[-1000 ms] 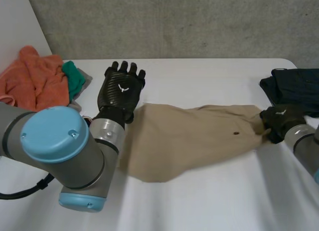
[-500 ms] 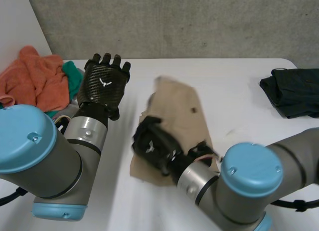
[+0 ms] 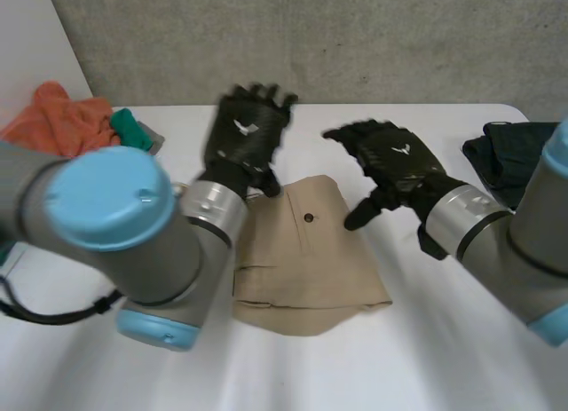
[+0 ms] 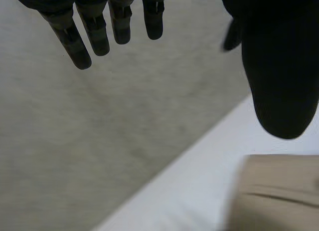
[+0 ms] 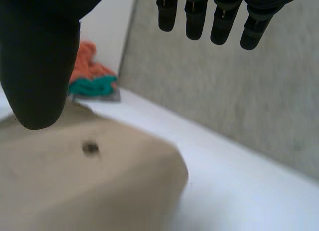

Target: Fold the laundry.

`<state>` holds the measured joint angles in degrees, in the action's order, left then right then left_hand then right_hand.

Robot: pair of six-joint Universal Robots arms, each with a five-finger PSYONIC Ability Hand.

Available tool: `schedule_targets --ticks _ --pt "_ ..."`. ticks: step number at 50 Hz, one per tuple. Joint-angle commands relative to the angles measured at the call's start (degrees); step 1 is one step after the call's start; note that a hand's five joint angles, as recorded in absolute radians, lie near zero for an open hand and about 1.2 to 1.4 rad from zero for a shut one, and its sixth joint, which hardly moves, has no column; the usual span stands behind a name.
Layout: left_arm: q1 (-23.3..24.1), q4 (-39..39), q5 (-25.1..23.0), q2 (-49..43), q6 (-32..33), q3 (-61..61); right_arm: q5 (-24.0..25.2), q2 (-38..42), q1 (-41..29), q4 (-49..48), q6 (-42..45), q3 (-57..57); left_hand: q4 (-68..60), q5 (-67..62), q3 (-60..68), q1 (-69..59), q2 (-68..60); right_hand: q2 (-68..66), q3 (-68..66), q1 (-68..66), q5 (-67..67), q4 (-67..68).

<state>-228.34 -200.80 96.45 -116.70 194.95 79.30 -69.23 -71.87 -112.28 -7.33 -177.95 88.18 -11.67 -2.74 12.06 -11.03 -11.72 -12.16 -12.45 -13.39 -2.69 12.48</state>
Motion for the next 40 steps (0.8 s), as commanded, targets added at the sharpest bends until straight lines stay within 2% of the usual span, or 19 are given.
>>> schedule_targets --ticks 1,9,16,20,25,30,33,38,40 --pt "2.46 12.87 -0.57 -8.09 -4.49 -5.47 0.15 9.11 0.84 11.01 4.01 -8.11 -0.89 0.17 0.51 -1.54 -0.85 2.16 2.45 3.39 2.69 -2.48" --pt "3.16 19.04 9.54 -10.30 -2.38 -4.86 2.00 15.88 0.84 12.69 12.18 -11.45 -1.40 -0.34 1.01 -2.04 -1.36 2.16 2.45 3.39 2.69 -2.48" --pt "2.72 20.01 12.10 -12.40 6.13 -4.33 -0.90 22.30 -0.13 12.69 19.48 -13.82 -0.23 0.84 -0.16 -0.87 -0.18 2.16 2.45 3.39 2.69 -2.48" --pt "2.63 20.01 11.84 -14.33 8.51 -4.59 -4.33 24.76 -1.44 12.87 21.86 -15.40 0.45 1.51 -0.84 -0.19 0.49 2.16 2.45 3.39 2.69 -2.48" --pt "2.19 20.01 11.31 -14.34 8.69 -5.38 -5.03 23.98 -2.59 12.87 23.62 -16.11 0.45 1.51 -0.84 -0.19 0.50 2.16 2.45 3.39 2.69 -2.48" --pt "2.46 19.83 10.87 -13.03 8.78 -6.44 -5.12 17.83 -2.68 12.52 22.22 -15.59 0.79 1.85 -1.18 0.15 0.83 2.16 2.45 3.39 2.69 -2.48" --pt "2.28 19.75 9.38 -8.47 8.61 -6.62 -5.21 13.44 -2.59 11.38 20.02 -14.27 1.29 2.35 -1.67 0.64 1.33 2.16 2.45 3.39 2.69 -2.48" --pt "1.23 19.39 3.32 0.67 7.55 -4.68 -5.56 6.51 -2.15 6.56 18.61 -7.52 1.67 2.74 -2.06 1.03 1.72 2.16 2.45 3.39 2.69 -2.48" --pt "0.62 19.22 -0.54 4.02 6.59 -3.46 -5.56 3.07 -2.24 4.97 18.96 -4.26 1.63 2.69 -2.02 0.99 1.67 2.16 2.45 3.39 2.69 -2.48"
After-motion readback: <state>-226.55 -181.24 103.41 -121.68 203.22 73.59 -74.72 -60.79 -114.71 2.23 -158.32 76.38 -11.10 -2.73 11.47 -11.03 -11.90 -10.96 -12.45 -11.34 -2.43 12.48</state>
